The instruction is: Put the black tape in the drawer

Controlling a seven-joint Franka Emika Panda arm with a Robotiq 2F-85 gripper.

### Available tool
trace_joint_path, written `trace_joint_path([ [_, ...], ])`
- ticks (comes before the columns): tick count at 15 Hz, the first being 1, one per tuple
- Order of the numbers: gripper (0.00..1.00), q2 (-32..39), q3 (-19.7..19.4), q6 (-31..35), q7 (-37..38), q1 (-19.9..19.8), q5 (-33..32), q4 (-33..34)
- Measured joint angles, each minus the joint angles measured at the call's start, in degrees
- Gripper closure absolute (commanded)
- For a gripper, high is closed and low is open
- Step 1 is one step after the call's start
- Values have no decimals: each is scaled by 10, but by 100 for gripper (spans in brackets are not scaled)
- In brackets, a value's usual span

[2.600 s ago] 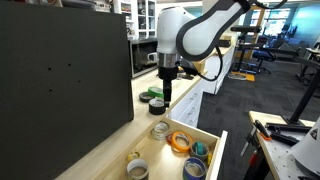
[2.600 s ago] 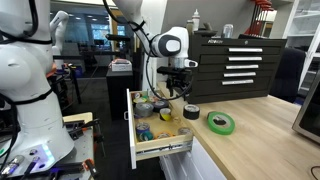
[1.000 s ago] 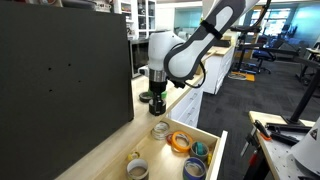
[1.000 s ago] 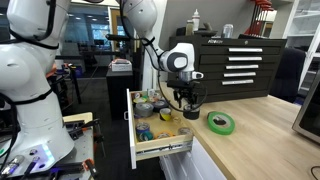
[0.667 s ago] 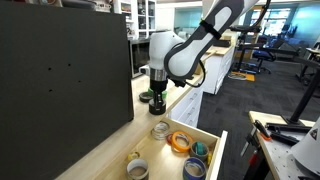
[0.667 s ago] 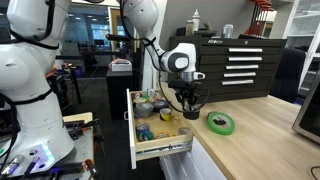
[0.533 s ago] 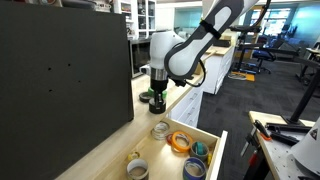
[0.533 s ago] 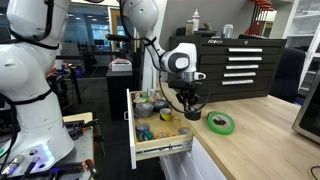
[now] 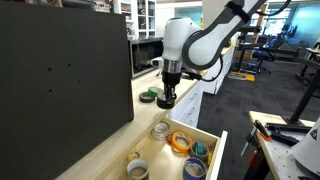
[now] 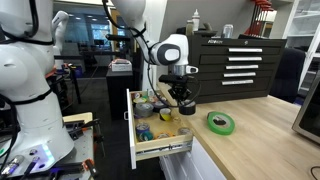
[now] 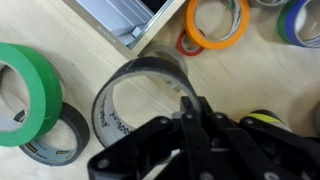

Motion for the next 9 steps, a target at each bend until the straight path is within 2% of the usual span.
trace_joint_path([
  [5,96,-140,8,-35,-27,8,37,-107],
  [9,96,-124,13,-40,-32,42,55,-115],
])
